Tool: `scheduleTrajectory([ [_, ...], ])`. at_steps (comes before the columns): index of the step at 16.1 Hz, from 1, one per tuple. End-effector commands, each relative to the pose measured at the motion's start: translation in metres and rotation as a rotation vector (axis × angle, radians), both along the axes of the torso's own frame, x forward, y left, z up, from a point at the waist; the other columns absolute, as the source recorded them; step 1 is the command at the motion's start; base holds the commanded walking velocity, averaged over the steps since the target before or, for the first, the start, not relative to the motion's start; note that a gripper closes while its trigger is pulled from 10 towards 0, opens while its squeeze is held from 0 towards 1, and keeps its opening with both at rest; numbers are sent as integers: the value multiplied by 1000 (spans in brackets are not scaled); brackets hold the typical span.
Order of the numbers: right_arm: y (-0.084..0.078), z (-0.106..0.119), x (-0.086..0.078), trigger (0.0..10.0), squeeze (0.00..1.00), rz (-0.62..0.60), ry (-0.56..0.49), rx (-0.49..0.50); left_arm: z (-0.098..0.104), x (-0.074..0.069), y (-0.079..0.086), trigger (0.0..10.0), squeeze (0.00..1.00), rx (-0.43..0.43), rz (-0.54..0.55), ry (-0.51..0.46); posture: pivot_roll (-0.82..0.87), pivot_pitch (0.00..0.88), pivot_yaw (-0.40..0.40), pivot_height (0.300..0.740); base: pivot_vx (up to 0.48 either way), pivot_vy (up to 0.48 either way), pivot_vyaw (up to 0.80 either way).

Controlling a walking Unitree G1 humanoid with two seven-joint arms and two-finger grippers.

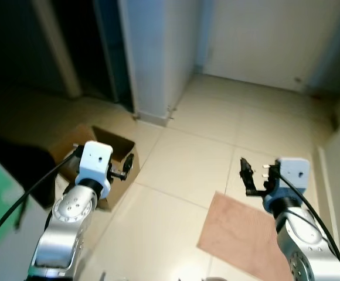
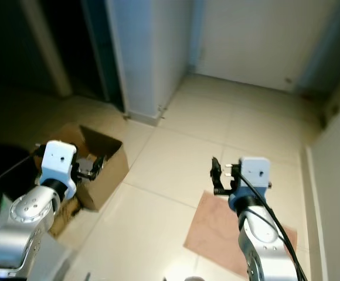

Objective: Hang keys on a hook

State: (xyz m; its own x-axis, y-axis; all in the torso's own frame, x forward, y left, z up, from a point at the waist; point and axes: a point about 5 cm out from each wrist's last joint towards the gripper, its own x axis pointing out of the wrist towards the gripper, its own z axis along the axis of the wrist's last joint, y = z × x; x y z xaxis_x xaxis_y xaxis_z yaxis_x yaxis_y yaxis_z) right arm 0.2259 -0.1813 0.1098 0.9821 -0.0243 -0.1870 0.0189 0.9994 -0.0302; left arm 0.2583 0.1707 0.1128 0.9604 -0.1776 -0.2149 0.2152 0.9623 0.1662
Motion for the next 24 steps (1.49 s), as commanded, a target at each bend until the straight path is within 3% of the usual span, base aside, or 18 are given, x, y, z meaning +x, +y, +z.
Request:
scheduleTrajectory([
  [1, 0, 3, 1, 10000, 1000, 4, -13, 5, 2, 0, -3, 10000, 0, 11, -4, -1, -178, 0, 26, 732, 0, 0, 800],
  [4, 3, 1, 1, 10000, 1000, 12, 4, 28, 5, 3, -2, 10000, 0, 12, 10, -47, -174, 0, 27, 732, 0, 0, 800],
  [5, 4, 0, 1, 10000, 1000, 18, 11, 23, 6, 4, -1, 10000, 59, 34, 21, -67, -174, 0, 27, 732, 0, 0, 800],
  [6, 5, -2, 0, 10000, 1000, 13, 17, 29, 6, 5, 0, 10000, 294, 59, 26, -80, -173, 0, 33, 732, 0, 0, 800],
  [11, 4, -3, -1, 10000, 1000, 9, 15, 26, 8, 11, -1, 10000, 267, 77, 23, -103, -187, 0, 52, 732, 0, 0, 800],
  [13, 2, -3, -1, 10000, 1000, -9, 9, 40, 4, 11, -4, 10000, 184, 69, -49, -48, -195, 0, 63, 732, 0, 0, 800],
  [14, -1, -4, -1, 10000, 1000, -30, 17, 18, 7, 11, -7, 10000, 153, -16, -71, -57, -196, 0, 65, 732, 0, 0, 800],
  [15, -4, -4, 0, 10000, 1000, -55, 19, 24, 5, 12, -6, 10000, 133, -39, -67, -22, -196, 0, 65, 732, 0, 0, 800],
  [17, -4, -5, 0, 10000, 1000, -58, 33, 39, 3, 13, -5, 10000, 0, -88, -50, 3, -193, 0, 62, 732, 0, 0, 800],
  [19, -6, -7, 1, 10000, 1000, -59, 32, -9, 7, 14, -2, 10000, 0, -57, -19, -34, -188, 0, 53, 732, 0, 0, 800],
  [23, -4, -4, 3, 10000, 1000, -38, 19, 17, 7, 16, 0, 10000, 0, -8, 7, -42, -194, 0, 50, 732, 0, 0, 800],
  [24, -9, -5, 3, 10000, 1000, -71, 30, -42, 6, 17, 0, 10000, 0, 4, 15, -44, -198, 0, 50, 732, 0, 0, 800],
])
